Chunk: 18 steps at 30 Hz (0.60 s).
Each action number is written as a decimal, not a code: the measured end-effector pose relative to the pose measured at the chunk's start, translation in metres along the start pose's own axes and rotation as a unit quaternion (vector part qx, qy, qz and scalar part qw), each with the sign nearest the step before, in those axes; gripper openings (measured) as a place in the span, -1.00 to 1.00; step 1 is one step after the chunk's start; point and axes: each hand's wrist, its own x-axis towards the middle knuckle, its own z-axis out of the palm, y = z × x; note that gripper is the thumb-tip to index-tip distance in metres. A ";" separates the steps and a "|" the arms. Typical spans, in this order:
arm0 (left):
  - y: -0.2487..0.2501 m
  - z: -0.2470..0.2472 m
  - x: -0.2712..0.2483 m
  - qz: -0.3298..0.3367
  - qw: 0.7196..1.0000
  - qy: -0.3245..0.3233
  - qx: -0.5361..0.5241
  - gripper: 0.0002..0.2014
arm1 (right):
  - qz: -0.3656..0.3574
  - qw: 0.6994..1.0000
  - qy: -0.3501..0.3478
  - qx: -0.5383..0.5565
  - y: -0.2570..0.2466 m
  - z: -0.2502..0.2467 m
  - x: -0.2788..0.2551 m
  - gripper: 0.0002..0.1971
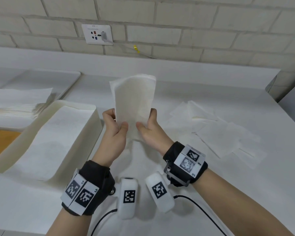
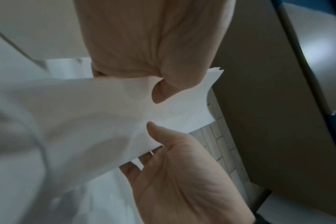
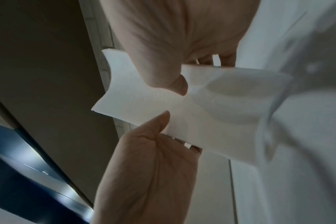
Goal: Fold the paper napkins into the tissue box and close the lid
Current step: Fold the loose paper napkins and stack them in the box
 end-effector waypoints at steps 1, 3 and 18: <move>-0.003 0.000 -0.001 -0.014 1.000 -0.004 -0.005 -0.76 | 0.003 1.000 0.003 -0.009 0.003 0.001 0.001 -0.78; -0.008 -0.001 -0.003 -0.038 0.999 -0.007 -0.035 -0.72 | 0.007 1.000 0.009 -0.024 0.005 0.003 0.004 -0.77; -0.001 -0.034 -0.013 0.004 0.987 0.108 0.123 -0.66 | -0.107 0.894 -0.065 -0.429 -0.049 -0.031 0.035 -0.81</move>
